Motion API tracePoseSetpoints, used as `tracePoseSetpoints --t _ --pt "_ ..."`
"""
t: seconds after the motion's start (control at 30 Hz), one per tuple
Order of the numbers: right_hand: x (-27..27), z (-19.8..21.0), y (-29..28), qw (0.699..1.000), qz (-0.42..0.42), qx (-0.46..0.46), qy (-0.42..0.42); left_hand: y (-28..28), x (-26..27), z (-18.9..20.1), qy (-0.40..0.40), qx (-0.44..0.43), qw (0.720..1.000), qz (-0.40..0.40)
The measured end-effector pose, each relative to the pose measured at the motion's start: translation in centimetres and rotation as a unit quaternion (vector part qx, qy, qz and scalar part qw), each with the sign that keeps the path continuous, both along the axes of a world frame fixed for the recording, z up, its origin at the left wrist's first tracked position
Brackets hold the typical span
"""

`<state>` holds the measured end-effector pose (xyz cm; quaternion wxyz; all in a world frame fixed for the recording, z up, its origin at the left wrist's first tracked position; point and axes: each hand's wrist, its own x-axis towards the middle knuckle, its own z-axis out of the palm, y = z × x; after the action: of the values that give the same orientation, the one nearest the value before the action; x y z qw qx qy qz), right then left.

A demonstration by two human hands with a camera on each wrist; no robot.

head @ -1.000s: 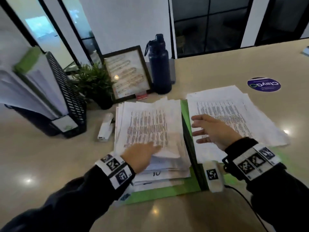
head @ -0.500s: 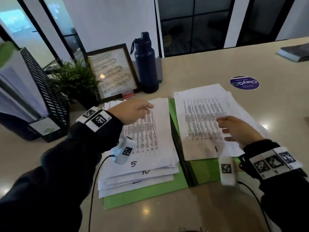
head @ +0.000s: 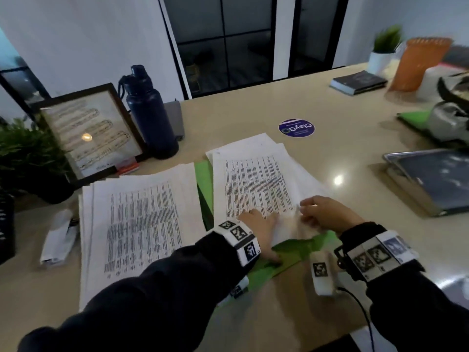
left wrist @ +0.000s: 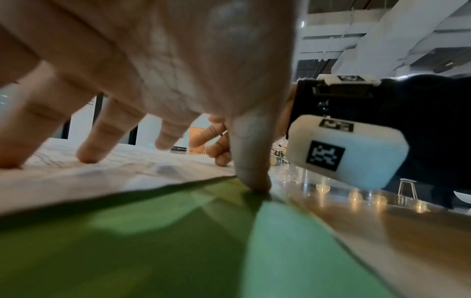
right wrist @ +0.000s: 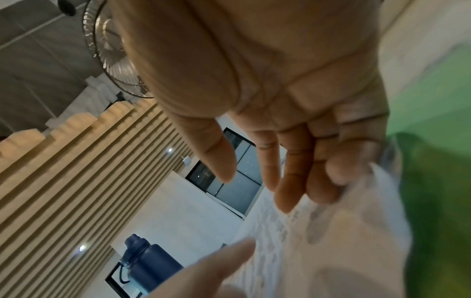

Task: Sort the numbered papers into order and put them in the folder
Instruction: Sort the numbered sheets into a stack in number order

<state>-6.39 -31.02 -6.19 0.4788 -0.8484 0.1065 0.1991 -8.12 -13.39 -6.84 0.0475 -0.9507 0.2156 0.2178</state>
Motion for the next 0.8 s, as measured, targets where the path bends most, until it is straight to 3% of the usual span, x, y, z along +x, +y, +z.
tracePoseSetpoints --t 0.2,0.33,0.43,0.67,0.8 --pt "-0.1 -0.2 2.1 0.983 -0.081 0.166 -0.010 -0.6 0.4 0.0 -0.039 -0.050 0.996 0.066" --pt "0.5 -0.2 1.6 0.982 -0.138 0.118 -0.041 0.1 0.6 0.5 -0.032 -0.069 0.995 0.065" --pt "0.4 0.0 1.0 0.979 -0.145 0.143 0.005 -0.1 0.1 0.2 -0.019 -0.043 0.998 0.038" --pt "-0.1 -0.3 0.7 0.987 -0.100 0.126 0.008 -0.9 -0.2 -0.2 -0.005 -0.012 0.999 0.037" --pt "-0.5 0.3 1.3 0.990 -0.020 0.130 0.052 -0.5 0.1 -0.3 -0.010 -0.045 0.998 0.044"
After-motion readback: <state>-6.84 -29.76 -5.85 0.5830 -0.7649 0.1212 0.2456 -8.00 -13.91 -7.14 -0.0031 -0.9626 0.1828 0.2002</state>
